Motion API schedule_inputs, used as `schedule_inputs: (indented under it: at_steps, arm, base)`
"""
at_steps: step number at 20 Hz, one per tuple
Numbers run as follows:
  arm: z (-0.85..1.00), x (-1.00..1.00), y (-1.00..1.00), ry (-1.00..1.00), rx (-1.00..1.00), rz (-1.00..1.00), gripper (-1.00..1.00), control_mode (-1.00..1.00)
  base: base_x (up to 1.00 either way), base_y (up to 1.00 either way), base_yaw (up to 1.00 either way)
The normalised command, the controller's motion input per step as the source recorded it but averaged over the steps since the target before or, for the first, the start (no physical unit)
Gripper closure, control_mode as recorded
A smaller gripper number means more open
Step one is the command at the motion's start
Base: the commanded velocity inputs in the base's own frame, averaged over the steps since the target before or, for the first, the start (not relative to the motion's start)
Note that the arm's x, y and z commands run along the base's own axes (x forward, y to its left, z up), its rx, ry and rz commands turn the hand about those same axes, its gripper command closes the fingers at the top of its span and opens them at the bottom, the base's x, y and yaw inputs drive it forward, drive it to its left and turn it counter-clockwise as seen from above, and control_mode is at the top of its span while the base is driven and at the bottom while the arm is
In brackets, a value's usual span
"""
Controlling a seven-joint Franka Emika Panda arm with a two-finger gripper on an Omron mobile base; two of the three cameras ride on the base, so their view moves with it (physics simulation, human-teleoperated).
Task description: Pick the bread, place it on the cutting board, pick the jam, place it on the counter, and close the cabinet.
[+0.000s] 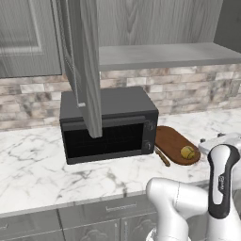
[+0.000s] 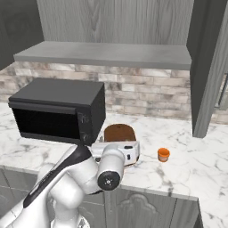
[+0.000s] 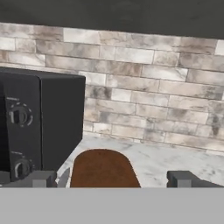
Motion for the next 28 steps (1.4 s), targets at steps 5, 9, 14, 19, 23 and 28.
schedule_inputs:
  at_steps: [5,9,14,19,23,28]
  arm:
    - [0.36,-0.45,-0.03,-0.06,0.00,0.00,-1.00,-1.00]
    - [0.45,-0.40,0.00,-0.01,0.00,0.00,-1.00,-1.00]
    - [0.51,-0.34,0.00,0.00,0.00,0.00,-1.00,-1.00]
    - [0.41,-0.38,0.00,0.00,0.00,0.00,-1.00,-1.00]
    - [0.31,-0.41,-0.02,0.00,0.00,0.00,-1.00,-1.00]
    - [0.17,-0.43,-0.07,-0.03,0.00,0.01,-1.00,-1.00]
  base:
    - [0.00,0.00,0.00]
    - [0.00,0.00,0.00]
    - [0.00,0.00,0.00]
    - [0.00,0.00,0.00]
    - [0.00,0.00,0.00]
    - [0.00,0.00,0.00]
